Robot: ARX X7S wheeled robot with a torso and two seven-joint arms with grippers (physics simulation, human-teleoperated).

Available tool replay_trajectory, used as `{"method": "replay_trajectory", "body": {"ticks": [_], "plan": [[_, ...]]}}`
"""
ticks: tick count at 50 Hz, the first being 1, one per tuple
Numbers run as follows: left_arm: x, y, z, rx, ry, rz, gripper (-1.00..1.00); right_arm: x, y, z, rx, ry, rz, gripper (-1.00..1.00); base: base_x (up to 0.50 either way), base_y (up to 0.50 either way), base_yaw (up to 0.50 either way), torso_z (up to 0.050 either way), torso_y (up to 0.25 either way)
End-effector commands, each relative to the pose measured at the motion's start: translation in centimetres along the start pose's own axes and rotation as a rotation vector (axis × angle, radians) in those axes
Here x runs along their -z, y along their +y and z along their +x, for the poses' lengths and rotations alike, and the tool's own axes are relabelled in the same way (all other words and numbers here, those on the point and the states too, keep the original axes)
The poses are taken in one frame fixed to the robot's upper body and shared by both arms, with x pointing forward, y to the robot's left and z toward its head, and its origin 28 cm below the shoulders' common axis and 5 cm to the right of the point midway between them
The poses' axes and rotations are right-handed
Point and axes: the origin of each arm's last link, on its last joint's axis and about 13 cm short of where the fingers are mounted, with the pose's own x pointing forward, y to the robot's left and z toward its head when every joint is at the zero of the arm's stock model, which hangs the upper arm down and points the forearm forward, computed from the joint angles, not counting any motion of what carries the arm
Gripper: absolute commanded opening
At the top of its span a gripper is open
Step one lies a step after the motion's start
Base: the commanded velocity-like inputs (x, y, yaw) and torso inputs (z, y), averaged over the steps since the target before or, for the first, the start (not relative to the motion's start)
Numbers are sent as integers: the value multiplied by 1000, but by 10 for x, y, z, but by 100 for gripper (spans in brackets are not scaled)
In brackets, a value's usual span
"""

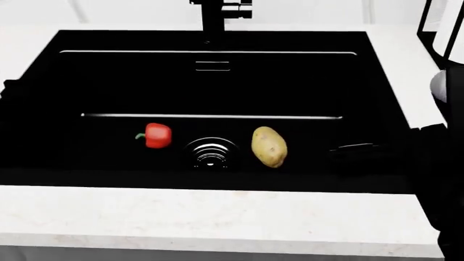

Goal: Pick the vegetables from the sink and place them on the cutting board.

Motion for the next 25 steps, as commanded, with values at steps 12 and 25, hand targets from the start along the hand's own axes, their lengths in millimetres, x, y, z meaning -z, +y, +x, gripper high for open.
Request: {"method": "replay_trajectory", "body": {"ticks": [12, 25], "plan": [[-21, 7, 8, -19, 72, 12, 100, -7, -12, -2, -7, 54, 10, 100, 337, 0, 0, 0, 1], [-14, 10, 10, -14, 100, 14, 100, -6, -7, -2, -24, 88, -12, 100, 500, -1, 0, 0, 2]]}}
